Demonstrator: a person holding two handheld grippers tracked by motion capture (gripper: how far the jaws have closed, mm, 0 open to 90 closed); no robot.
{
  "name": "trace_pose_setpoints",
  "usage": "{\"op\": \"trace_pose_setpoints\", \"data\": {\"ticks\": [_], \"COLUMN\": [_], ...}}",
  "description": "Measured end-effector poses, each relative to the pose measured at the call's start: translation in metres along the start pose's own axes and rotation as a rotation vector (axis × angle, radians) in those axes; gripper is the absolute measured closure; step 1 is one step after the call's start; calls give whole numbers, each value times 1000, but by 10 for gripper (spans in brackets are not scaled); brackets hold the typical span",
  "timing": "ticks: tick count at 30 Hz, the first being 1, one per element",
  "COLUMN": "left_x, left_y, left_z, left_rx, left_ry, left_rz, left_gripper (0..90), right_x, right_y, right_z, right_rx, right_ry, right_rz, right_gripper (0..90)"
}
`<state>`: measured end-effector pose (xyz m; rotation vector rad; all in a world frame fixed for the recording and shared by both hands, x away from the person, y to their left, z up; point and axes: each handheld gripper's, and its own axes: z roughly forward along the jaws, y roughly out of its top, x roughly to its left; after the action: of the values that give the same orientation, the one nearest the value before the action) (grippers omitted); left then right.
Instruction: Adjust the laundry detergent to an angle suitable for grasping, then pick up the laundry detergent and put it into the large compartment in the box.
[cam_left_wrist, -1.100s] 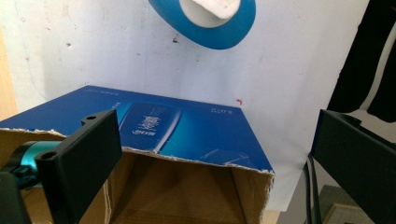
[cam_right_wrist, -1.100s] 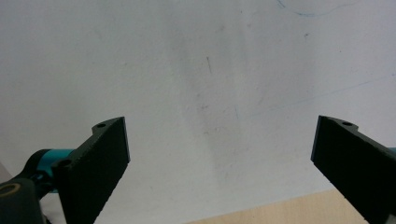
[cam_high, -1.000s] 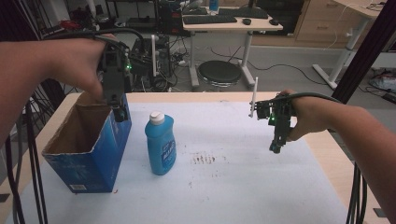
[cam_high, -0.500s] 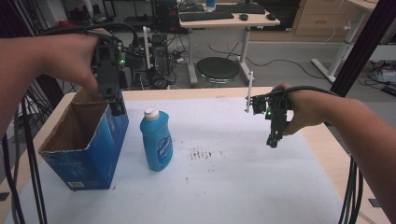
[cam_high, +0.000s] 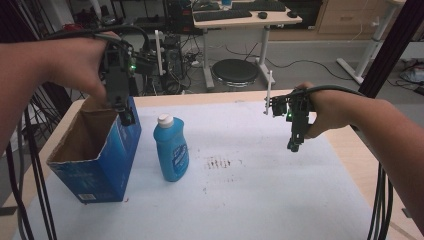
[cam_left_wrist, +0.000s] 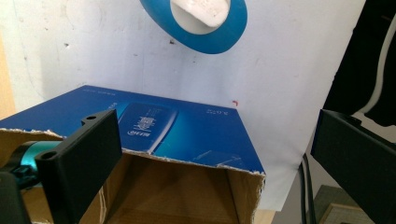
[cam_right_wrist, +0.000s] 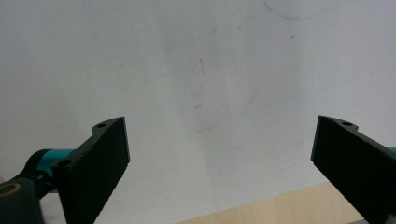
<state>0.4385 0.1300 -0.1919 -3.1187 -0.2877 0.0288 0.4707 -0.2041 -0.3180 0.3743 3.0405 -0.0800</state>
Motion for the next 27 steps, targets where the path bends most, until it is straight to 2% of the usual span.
{"op": "trace_pose_setpoints", "data": {"ticks": [2, 7, 15, 16, 18, 20, 22, 27], "left_x": [1, 1, -1, -2, -4, -6, -8, -14], "left_y": [0, -2, -2, -1, 0, 1, 2, 2], "left_z": [-1, 3, 4, 4, 3, 2, 2, -3], "left_rx": [-4, 12, 1, 1, 2, 6, 15, 14], "left_ry": [-1, 4, -2, -5, 13, 27, 23, -9], "left_rz": [-5, -19, -42, -53, -58, -75, -91, -143], "left_gripper": [17, 17, 17, 18, 17, 17, 18, 18], "right_x": [-1, -2, -1, 0, 0, 0, 0, 2], "right_y": [-1, -4, -5, -5, -6, -8, -9, -12], "right_z": [0, 1, 0, 0, -1, -1, -2, -3], "right_rx": [-5, 6, -7, -3, -3, -4, -9, -2], "right_ry": [-2, 1, -9, -8, -10, -9, -14, -24], "right_rz": [-13, 2, -11, 1, -12, -6, -7, 1], "right_gripper": [34, 34, 34, 34, 34, 34, 34, 34]}}
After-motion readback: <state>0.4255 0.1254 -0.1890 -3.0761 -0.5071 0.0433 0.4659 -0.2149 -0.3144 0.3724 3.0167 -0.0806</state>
